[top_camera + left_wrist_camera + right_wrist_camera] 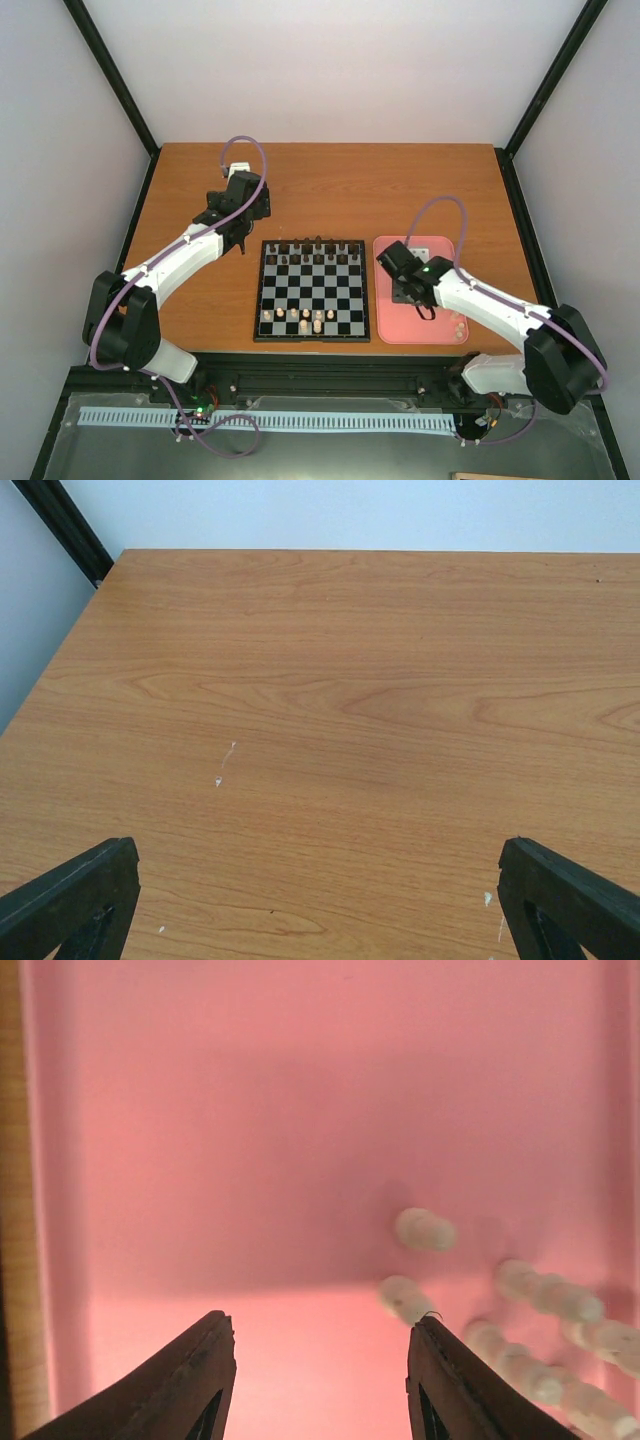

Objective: Set up the chess pieces on the board
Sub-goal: Pick up the chess piece from the storage box.

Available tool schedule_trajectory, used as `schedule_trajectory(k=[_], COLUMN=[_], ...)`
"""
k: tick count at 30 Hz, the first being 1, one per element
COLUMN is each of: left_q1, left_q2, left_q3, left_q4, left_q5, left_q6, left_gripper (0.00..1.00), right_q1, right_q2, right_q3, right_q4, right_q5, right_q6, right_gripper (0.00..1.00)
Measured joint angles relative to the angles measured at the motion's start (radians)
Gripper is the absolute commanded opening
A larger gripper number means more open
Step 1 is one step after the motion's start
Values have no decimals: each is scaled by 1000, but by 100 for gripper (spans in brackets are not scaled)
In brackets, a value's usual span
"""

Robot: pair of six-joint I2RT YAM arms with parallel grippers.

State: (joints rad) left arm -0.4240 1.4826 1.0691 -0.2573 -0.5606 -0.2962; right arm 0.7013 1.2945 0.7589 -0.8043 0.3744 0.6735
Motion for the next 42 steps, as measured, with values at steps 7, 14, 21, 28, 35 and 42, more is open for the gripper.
schedule_trajectory(k=[7,14,21,28,35,42], left_q1=[0,0,0,0,0,0], left_q2=[0,0,0,1,14,16], left_q3=[0,0,0,0,3,3], left_q4=[0,0,0,0,0,-1], left_q5=[4,5,3,3,3,2], left_q6=[0,0,0,0,0,0], left_gripper=[100,100,100,100,100,100], right_q1=[-130,-218,-283,-305,-327,-335], right_q2=[-63,-43,16,31,47,51], right_q3=[-43,-76,-101,-108,-108,-111], right_q4=[26,89,169,216,236,241], right_q5=[11,1,-45,-78,-102,-110], right_q6=[-27,-59,-109,-142,-161,-166], right_gripper=[47,45,36,30,27,19])
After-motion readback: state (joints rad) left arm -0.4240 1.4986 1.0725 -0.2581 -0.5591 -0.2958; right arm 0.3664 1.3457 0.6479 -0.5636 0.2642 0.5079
